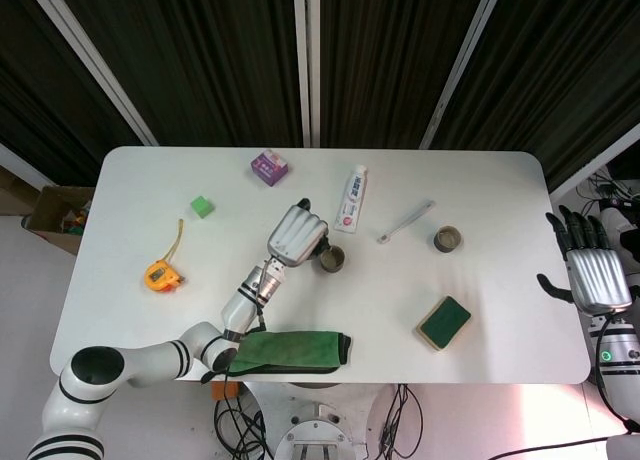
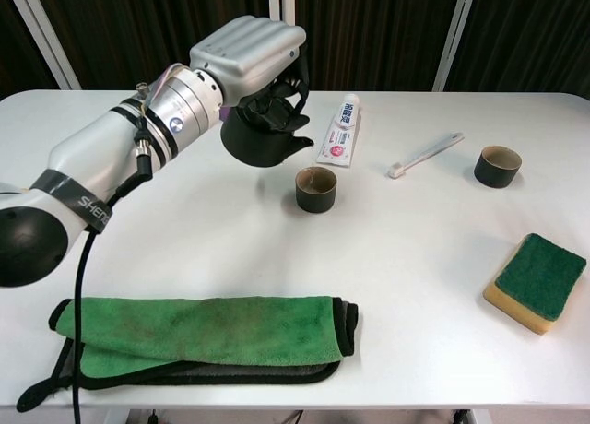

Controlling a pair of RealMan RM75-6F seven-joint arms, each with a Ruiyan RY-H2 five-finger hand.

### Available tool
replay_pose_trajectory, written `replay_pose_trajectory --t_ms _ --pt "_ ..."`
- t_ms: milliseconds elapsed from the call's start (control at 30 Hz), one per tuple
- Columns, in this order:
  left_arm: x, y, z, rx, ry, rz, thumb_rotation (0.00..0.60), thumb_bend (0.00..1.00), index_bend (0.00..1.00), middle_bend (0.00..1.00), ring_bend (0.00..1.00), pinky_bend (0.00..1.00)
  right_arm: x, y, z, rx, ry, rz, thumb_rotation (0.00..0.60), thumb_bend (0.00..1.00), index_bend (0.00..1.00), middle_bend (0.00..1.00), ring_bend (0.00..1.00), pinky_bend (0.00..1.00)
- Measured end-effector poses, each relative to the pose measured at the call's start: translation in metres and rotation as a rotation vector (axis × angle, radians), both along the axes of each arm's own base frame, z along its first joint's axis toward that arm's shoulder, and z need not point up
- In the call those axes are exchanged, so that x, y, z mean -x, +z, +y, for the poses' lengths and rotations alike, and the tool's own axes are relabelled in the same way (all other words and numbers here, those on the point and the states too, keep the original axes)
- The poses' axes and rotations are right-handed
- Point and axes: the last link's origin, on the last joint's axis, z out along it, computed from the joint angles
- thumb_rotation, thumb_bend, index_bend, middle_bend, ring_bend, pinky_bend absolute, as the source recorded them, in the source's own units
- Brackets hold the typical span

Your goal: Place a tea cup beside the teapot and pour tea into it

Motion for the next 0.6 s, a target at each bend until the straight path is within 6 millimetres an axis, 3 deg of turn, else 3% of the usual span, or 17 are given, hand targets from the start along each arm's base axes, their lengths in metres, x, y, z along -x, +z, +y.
replay_pose_trajectory --t_ms 600 --pt "-0.0028 0.0004 -0.0023 -0.042 -0.052 0.040 0.600 0.29 1.00 1.00 1.00 0.42 -0.0007 0.0007 0.0002 0.000 0.002 0.000 0.600 0.19 0.00 0.00 0.00 0.00"
